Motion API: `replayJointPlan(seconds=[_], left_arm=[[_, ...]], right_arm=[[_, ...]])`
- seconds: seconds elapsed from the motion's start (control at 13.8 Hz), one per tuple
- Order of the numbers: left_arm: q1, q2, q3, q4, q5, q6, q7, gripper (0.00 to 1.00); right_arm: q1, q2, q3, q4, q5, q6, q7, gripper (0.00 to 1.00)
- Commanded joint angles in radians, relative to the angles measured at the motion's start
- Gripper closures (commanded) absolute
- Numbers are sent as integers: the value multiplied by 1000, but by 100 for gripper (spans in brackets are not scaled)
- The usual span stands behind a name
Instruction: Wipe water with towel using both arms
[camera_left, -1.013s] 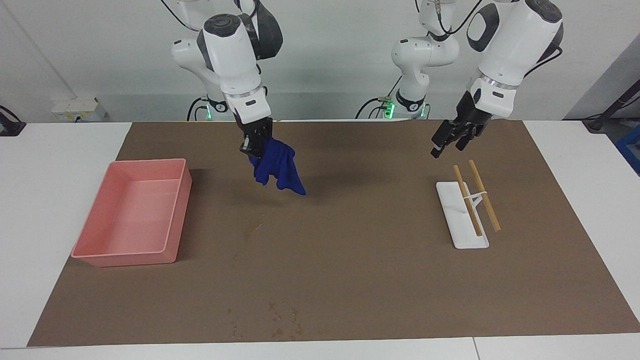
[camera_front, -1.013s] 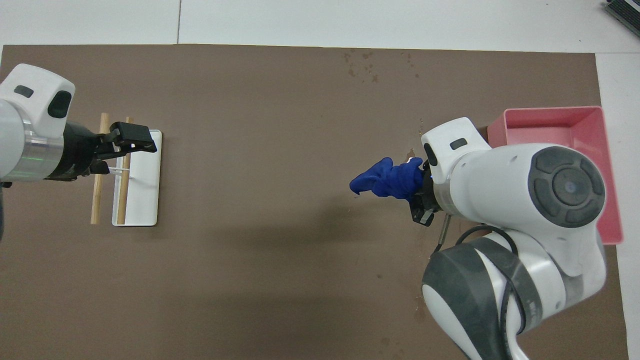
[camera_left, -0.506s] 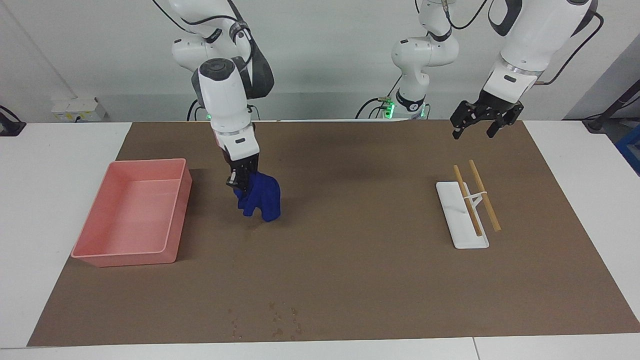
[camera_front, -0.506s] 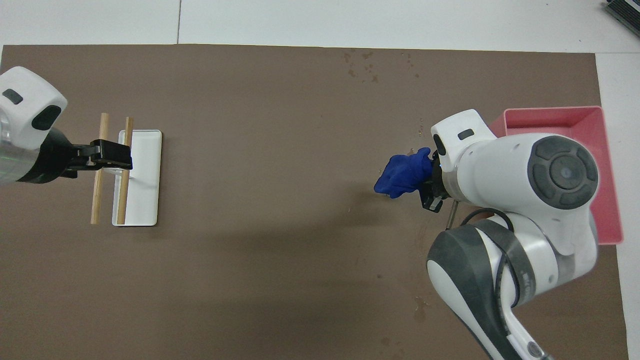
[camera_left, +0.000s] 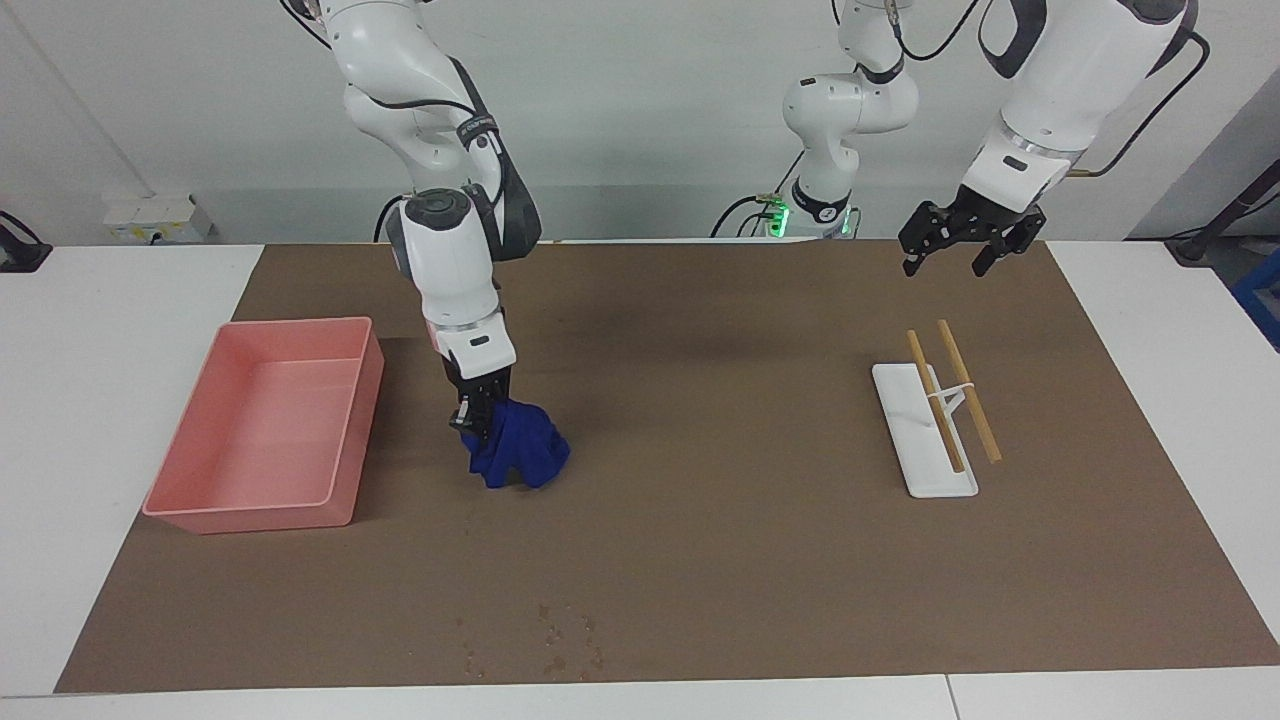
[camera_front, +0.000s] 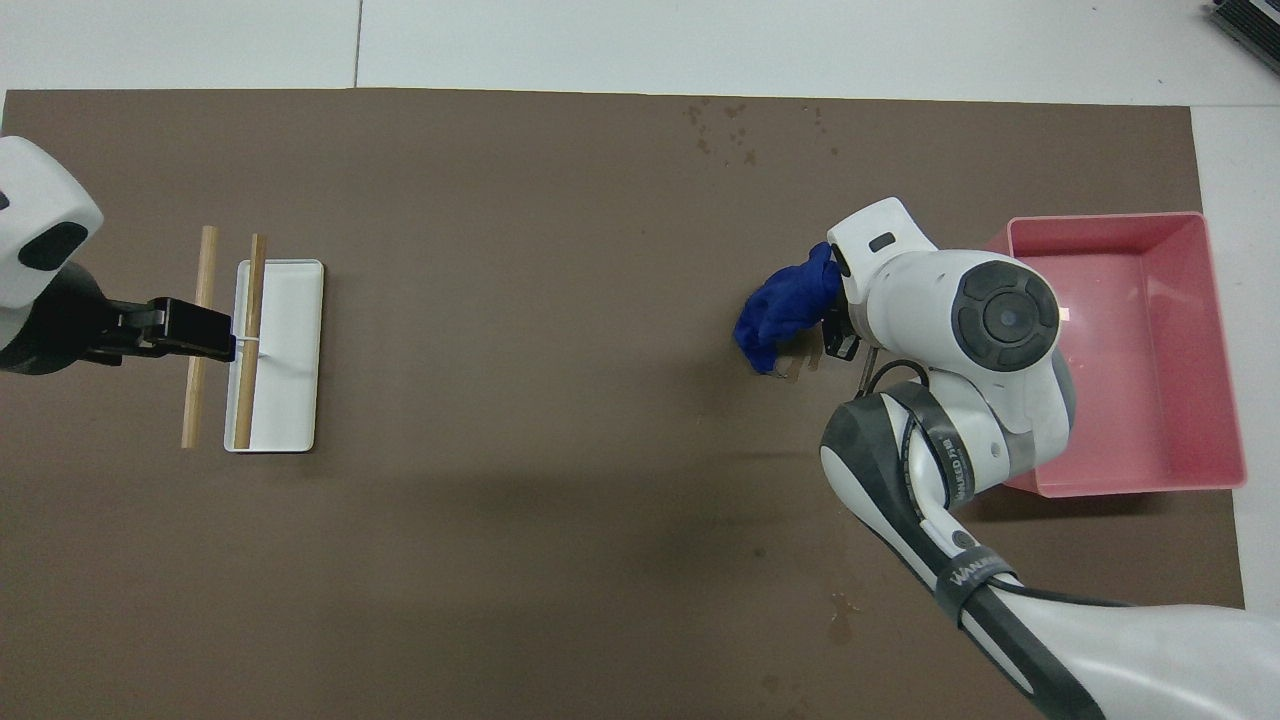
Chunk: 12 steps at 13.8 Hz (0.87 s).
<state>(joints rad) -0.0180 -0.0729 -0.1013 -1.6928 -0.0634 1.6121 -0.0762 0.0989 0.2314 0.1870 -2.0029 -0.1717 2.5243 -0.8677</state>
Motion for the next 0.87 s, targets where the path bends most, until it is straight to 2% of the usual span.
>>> replayJointPlan(seconds=[0.0,0.36,0.58,0.8], left_arm=[[-20,-2,12,7,22,-20,9,0],[-16,-2,12,7,22,-20,9,0],[-17,-2,12,7,22,-20,9,0],[-16,-2,12,7,22,-18,9,0]], right_arm=[[-15,49,12,1,-20,91,-5,100],[-36,103,11,-8,-29,148,-1,100],[-53,115,14,-88,-29,272,48,100],[-51,108,16,-126,-29,281,123,100]])
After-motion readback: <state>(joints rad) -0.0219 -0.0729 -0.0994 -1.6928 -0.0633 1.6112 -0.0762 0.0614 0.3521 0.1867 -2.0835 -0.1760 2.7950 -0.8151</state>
